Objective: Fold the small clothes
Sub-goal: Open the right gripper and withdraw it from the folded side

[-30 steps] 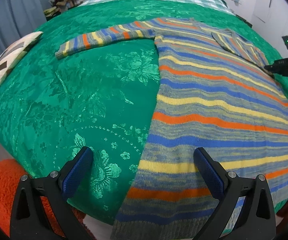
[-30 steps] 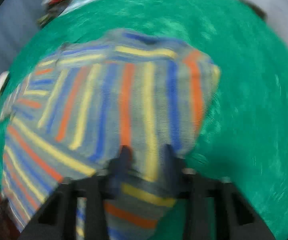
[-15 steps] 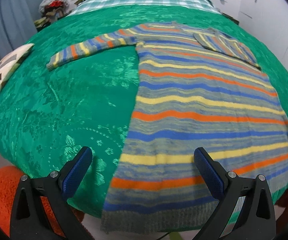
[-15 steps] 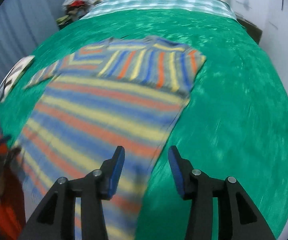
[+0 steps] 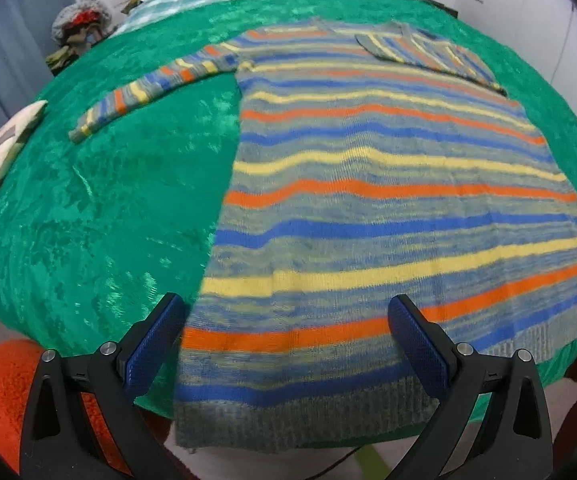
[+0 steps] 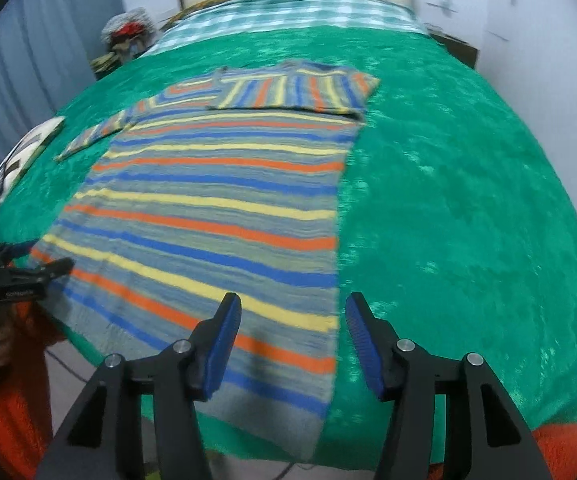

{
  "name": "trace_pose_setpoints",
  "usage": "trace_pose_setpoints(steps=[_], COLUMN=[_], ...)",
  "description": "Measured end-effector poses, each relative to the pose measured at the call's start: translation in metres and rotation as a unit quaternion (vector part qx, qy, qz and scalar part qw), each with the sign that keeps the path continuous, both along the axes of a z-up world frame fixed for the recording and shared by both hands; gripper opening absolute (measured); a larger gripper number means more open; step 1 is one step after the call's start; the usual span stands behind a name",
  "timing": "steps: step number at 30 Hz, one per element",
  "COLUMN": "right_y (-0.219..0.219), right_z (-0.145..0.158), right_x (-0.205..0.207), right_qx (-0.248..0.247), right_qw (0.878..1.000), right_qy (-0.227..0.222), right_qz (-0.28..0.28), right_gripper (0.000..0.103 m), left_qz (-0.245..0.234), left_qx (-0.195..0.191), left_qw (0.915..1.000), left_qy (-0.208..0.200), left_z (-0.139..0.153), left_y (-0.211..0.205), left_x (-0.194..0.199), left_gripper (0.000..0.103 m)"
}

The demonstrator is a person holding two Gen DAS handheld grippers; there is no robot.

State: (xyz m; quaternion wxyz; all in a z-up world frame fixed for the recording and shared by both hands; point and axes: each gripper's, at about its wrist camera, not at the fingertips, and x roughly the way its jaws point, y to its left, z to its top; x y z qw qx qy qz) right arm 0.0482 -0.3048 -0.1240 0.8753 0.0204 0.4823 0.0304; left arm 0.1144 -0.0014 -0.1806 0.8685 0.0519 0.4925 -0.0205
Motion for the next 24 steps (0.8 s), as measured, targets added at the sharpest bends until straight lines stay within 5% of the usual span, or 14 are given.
trace_pose_setpoints(steps=[9,24], right_y=[-0.02,-0.001], right_z=[0.007,-0.001], right_x=[-0.003,0.0], right_qx=[-0.001,-0.027], right_qw=[0.998,0.999], right_qy=[-0.042,-0.038], right_qz=[-0.051,-0.012], right_gripper=[0.06,0.06], left_qz=[0.043,0.043], left_qx=[0.003,0.02], left_qw=[0.999,0.9988], left_qy=[-0.01,-0.009], left_z=[0.005,0.003], left_y=[0.02,0.022], left_x=[0.003,0.004], left_gripper=[0.102,0.102])
